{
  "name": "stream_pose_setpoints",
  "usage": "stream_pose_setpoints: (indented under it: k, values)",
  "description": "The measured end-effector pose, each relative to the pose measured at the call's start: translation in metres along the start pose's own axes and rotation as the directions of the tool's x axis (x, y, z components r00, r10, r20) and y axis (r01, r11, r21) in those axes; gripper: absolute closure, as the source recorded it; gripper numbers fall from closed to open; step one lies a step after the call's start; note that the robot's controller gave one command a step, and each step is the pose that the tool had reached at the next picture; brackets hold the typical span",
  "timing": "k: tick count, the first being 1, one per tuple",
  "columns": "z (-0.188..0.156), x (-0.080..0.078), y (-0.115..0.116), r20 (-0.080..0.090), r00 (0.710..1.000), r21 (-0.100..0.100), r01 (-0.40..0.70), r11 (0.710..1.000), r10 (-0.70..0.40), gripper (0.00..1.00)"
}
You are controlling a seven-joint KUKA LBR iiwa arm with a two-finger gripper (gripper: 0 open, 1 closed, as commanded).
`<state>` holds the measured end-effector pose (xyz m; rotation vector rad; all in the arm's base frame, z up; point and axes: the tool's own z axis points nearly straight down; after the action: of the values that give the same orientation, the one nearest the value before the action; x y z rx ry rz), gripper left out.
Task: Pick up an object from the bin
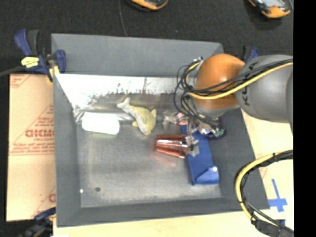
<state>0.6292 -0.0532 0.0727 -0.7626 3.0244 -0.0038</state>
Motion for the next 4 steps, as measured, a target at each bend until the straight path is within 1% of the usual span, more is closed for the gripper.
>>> stream_pose_setpoints:
  k: [1,2,3,4]
  values:
    - [-0.002,-0.009,0.069,0.006,1.0,0.007,-0.022,1.0,0.022,1.0]
    - [-0.002,-0.009,0.069,0.007,1.0,0.007,-0.023,1.0,0.023,1.0]
    - [-0.034,-0.007,0.07,-0.002,1.0,0.003,-0.024,1.0,0.024,1.0]
    - [-0.067,-0.01,0.069,0.005,1.0,0.007,-0.025,1.0,0.025,1.0]
